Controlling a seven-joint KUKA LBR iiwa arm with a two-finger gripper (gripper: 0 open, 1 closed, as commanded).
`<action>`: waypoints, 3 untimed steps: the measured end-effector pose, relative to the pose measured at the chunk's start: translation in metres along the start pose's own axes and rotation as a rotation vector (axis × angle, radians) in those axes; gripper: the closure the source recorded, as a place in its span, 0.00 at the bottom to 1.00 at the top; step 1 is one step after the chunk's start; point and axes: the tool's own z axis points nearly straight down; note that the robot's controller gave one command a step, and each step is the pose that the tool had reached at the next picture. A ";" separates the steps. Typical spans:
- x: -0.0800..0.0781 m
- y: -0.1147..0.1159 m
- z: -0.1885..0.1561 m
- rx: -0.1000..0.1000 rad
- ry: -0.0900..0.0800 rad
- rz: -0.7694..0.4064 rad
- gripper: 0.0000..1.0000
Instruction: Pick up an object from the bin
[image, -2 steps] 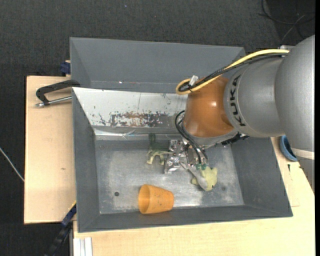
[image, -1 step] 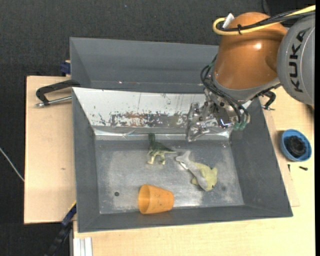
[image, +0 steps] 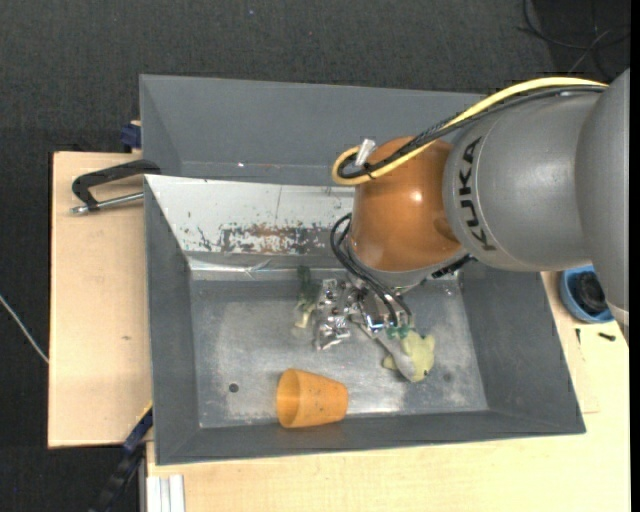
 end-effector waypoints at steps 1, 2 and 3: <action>-0.003 -0.003 -0.005 0.002 -0.010 0.004 0.00; -0.019 -0.022 0.019 0.002 -0.014 -0.058 0.00; -0.018 -0.023 0.022 0.002 -0.011 -0.058 1.00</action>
Offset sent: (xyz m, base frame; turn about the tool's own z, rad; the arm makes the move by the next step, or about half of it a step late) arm 0.0000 0.0000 0.0000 0.0000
